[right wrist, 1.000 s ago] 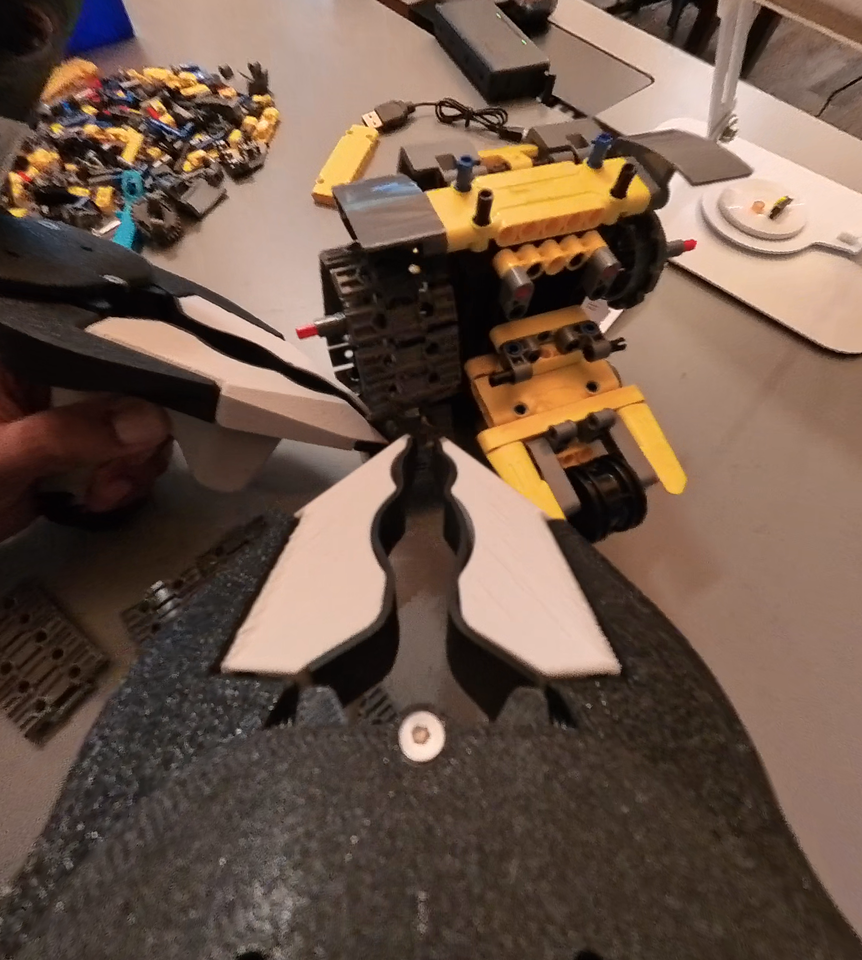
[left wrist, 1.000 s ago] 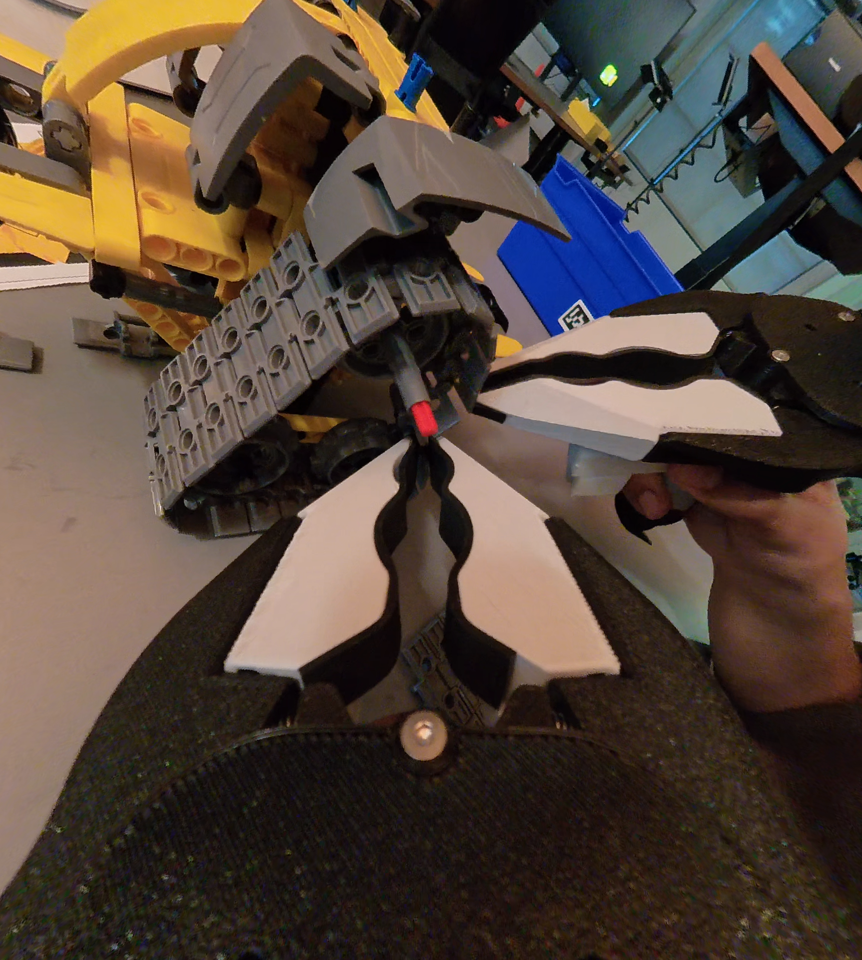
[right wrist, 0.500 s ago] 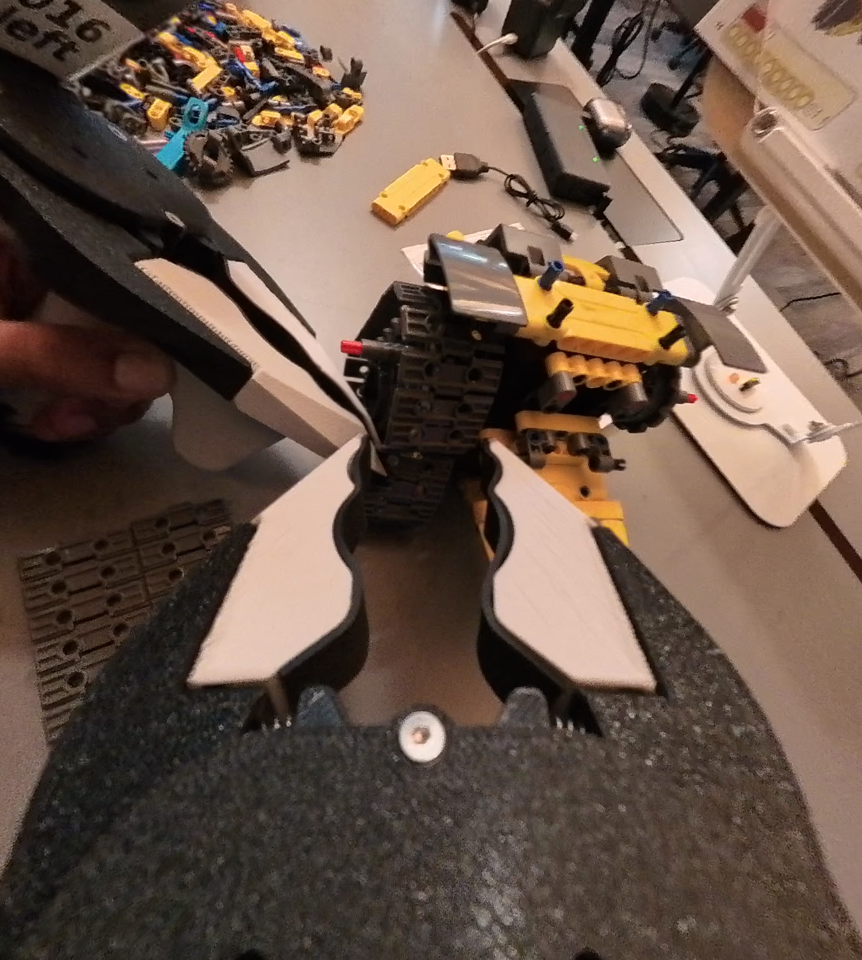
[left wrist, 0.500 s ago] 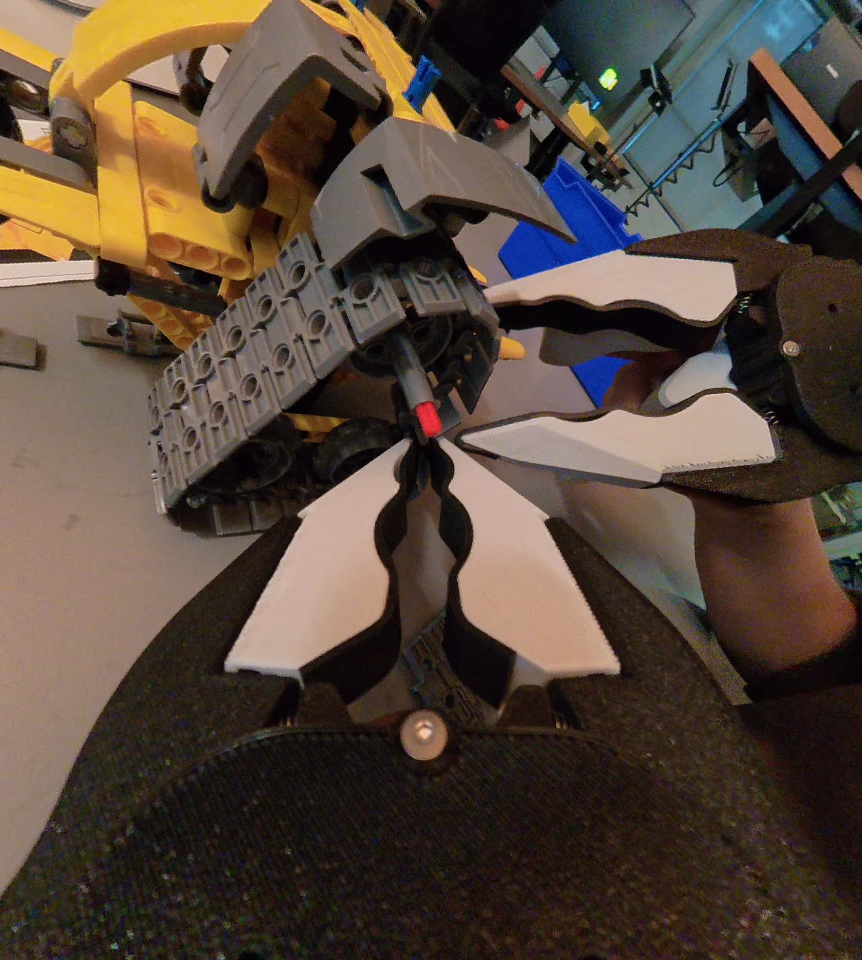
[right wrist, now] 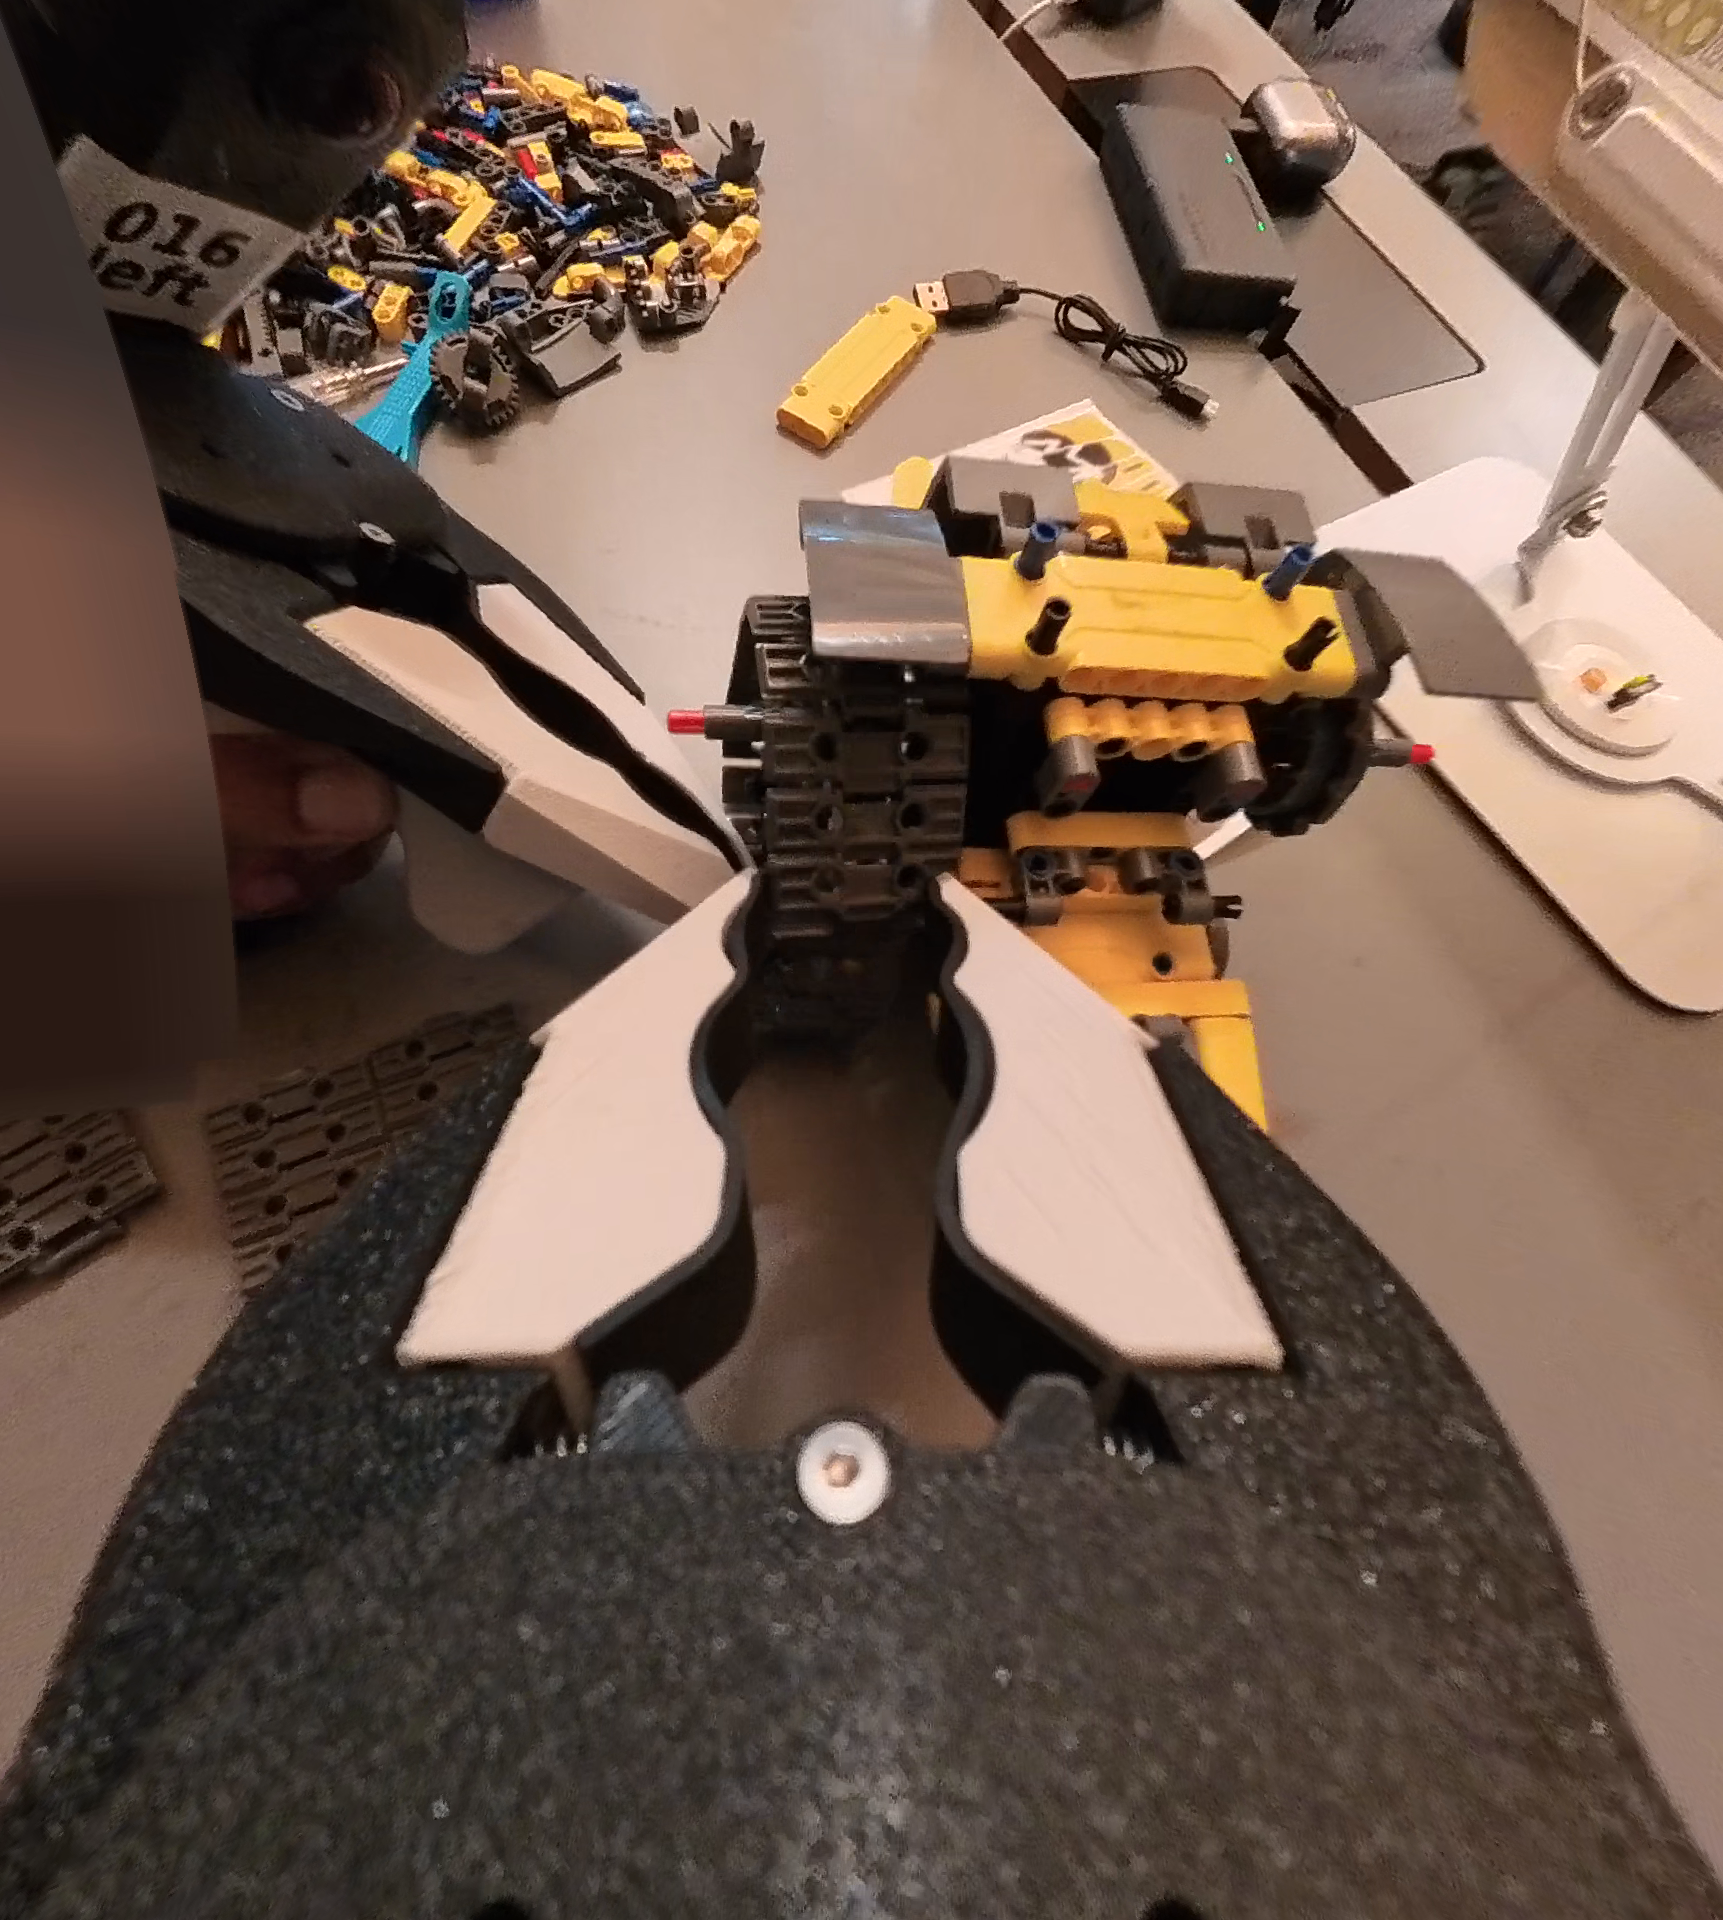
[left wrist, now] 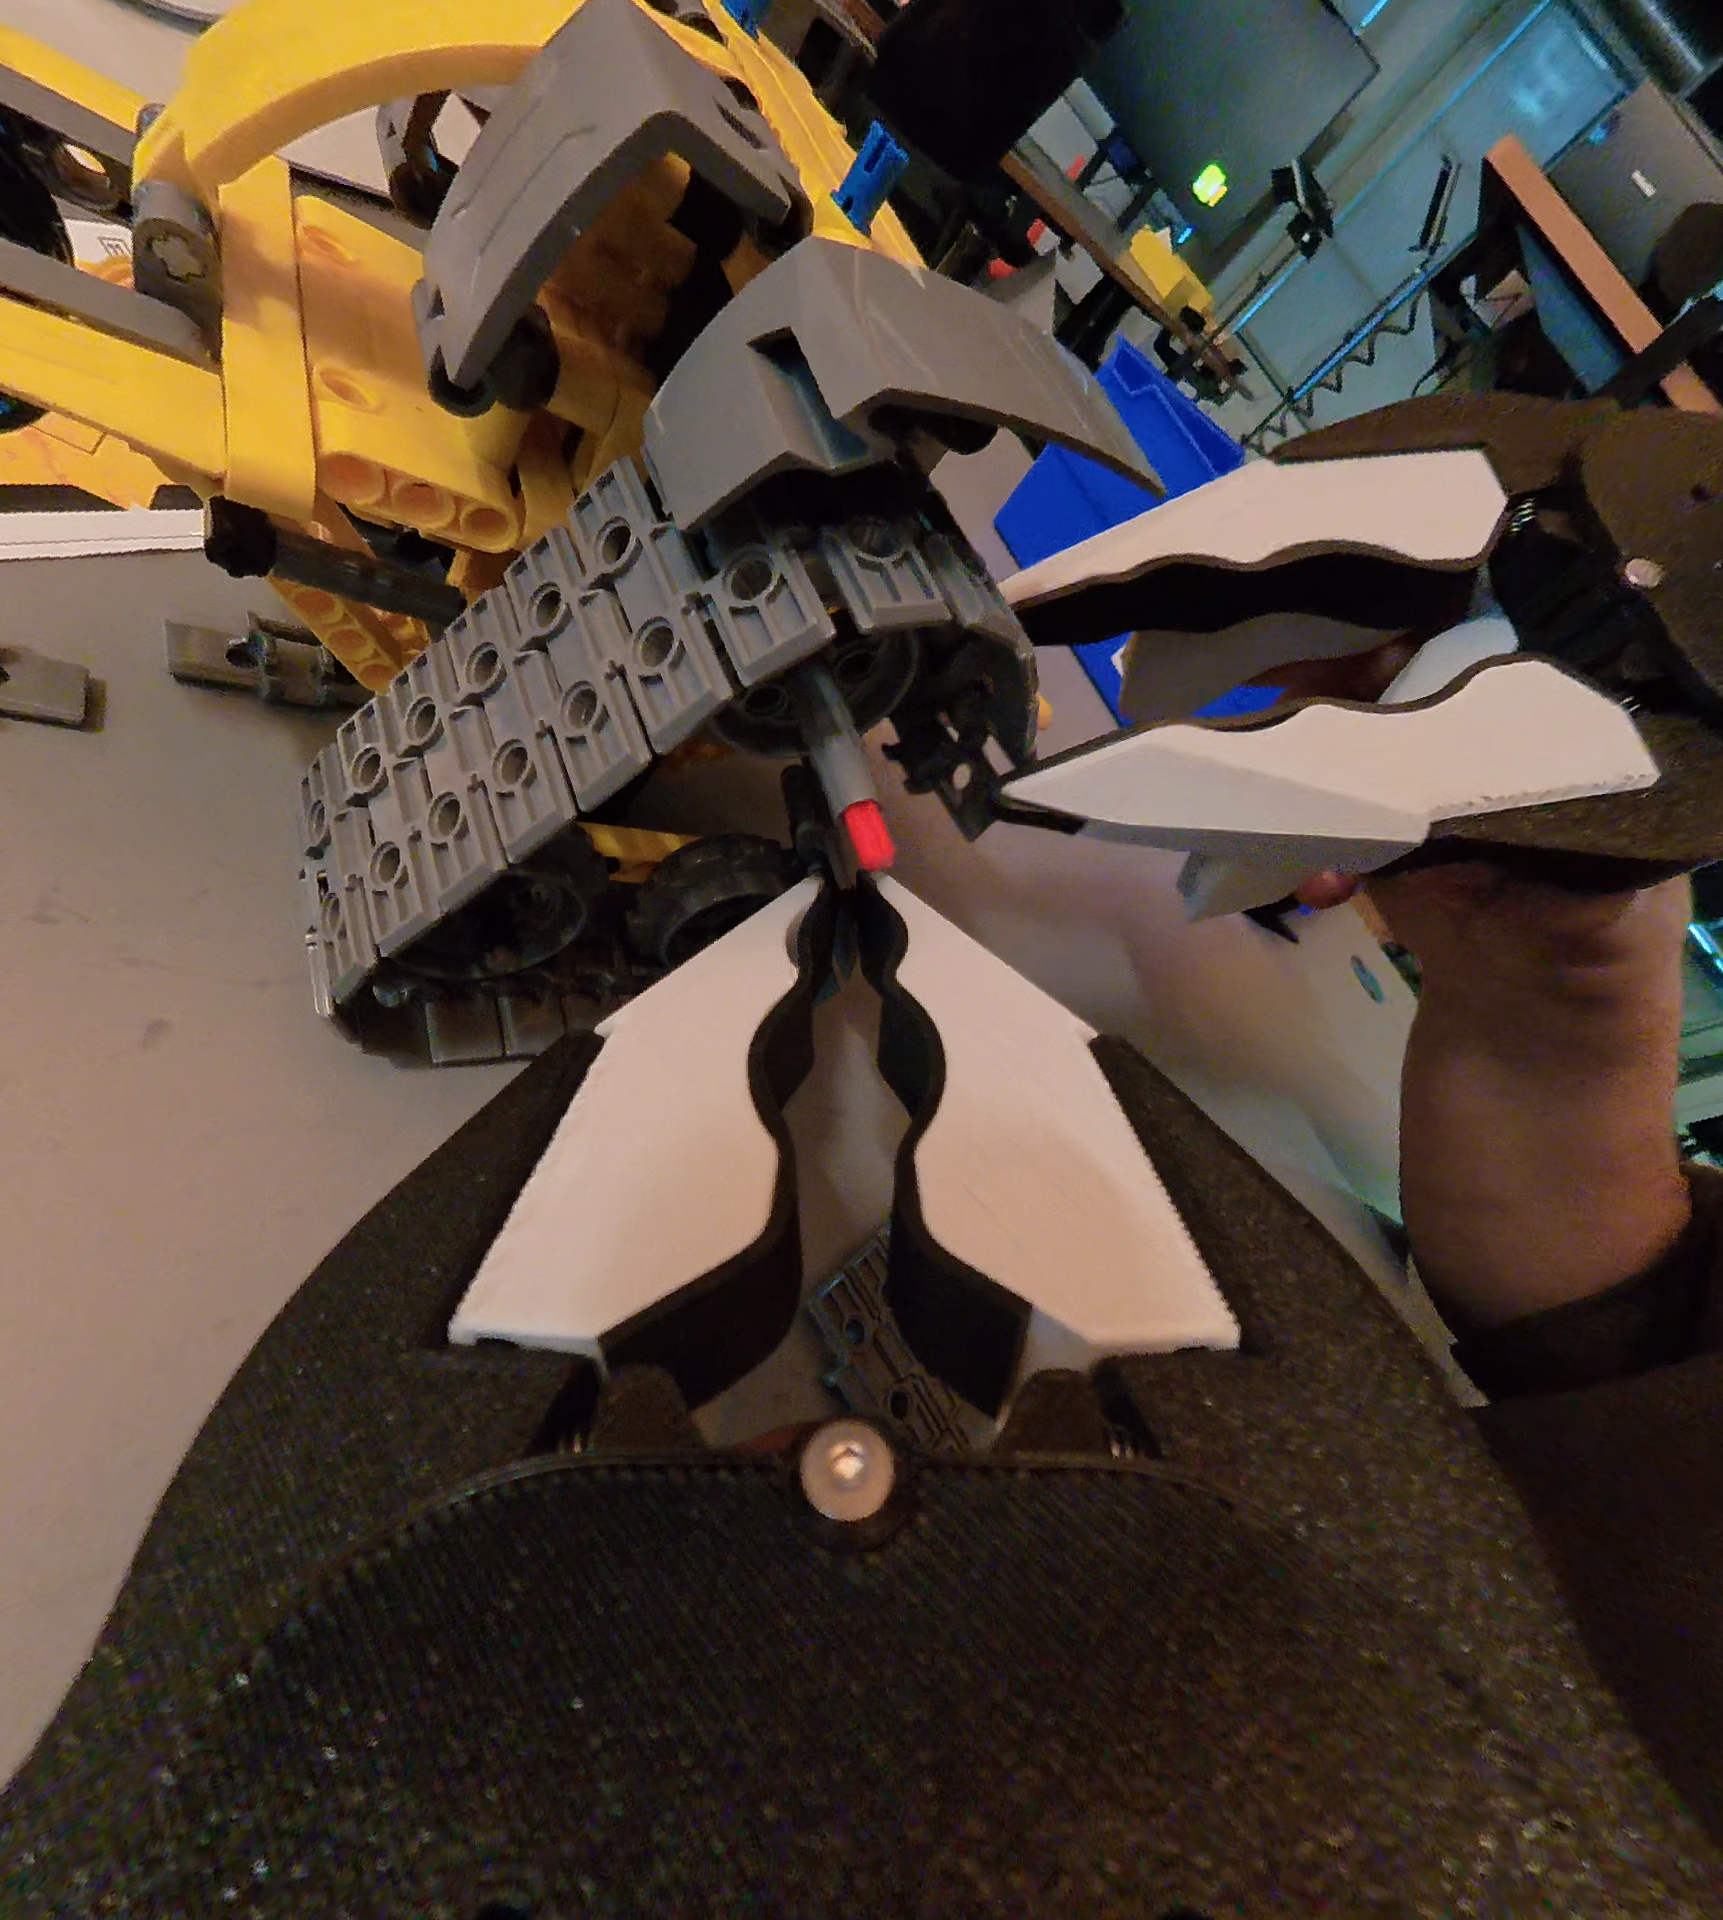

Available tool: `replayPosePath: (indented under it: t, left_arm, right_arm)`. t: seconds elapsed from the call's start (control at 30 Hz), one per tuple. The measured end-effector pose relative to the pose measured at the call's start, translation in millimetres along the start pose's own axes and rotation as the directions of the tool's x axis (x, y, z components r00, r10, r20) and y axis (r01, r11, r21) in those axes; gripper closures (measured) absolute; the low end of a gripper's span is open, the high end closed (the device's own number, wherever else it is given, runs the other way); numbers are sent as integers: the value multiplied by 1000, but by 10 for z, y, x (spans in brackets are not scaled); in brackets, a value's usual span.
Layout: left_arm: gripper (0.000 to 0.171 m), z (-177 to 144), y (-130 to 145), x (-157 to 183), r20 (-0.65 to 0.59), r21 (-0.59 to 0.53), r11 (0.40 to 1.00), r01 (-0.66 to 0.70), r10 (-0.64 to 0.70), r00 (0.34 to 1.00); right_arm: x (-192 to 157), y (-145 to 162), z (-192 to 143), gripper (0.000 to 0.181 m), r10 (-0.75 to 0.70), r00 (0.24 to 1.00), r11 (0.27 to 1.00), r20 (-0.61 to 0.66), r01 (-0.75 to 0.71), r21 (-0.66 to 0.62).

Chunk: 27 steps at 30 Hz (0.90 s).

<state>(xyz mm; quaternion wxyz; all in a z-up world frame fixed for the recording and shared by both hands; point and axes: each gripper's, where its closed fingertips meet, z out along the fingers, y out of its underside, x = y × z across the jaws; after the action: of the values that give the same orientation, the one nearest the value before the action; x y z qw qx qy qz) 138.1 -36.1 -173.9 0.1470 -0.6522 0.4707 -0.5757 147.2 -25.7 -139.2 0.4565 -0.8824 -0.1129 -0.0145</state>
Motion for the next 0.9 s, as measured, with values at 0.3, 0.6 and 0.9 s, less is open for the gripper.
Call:
replayPosePath:
  t: [0.3, 0.6, 0.9]
  left_arm:
    - [171, 2, -13, 15, 40, 10, 998, -63, 63, 997]
    - [171, -1, -18, 16, 29, 13, 998, -53, 53, 998]
    - [171, -1, -23, 17, 44, 15, 997, -77, 76, 996]
  right_arm:
    - [-19, 191, 129, 158, -121, 992, 983, -45, 114, -143]
    - [-5, 10, -41, 160, -289, 953, 957, -95, 286, -39]
    - [-2, 42, 71, 137, -277, 958, 961, -75, 277, -8]
